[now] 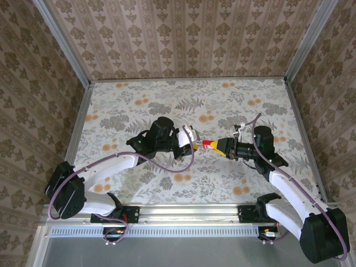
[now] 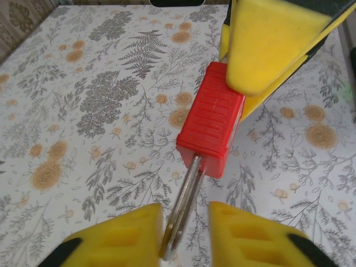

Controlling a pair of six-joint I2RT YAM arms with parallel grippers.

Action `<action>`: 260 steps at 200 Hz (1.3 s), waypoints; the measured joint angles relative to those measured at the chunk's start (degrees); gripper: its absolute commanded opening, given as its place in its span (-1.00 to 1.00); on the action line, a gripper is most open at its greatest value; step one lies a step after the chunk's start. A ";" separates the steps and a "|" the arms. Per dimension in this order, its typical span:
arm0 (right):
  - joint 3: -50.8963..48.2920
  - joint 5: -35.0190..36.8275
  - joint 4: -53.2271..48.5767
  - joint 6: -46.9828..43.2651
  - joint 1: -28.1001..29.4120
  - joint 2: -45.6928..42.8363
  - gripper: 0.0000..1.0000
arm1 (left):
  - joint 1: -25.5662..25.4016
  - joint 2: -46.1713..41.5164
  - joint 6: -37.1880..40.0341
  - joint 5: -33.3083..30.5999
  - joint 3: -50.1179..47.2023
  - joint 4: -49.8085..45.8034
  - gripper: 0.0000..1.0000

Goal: Unlock with the key

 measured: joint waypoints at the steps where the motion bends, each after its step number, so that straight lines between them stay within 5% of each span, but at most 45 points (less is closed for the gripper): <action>1: 0.00 0.00 0.00 0.00 0.00 0.00 -0.53 | 0.00 0.00 0.17 0.00 0.00 0.00 -0.68; 58: 0.00 0.44 -0.07 0.00 0.02 -0.02 -0.54 | 0.24 0.00 1.31 -0.11 0.00 -0.66 -0.91; 260: 1.20 -0.37 -5.14 -4.55 -2.16 -1.90 -0.58 | -0.46 -3.37 3.56 -4.48 -1.42 -2.58 -0.86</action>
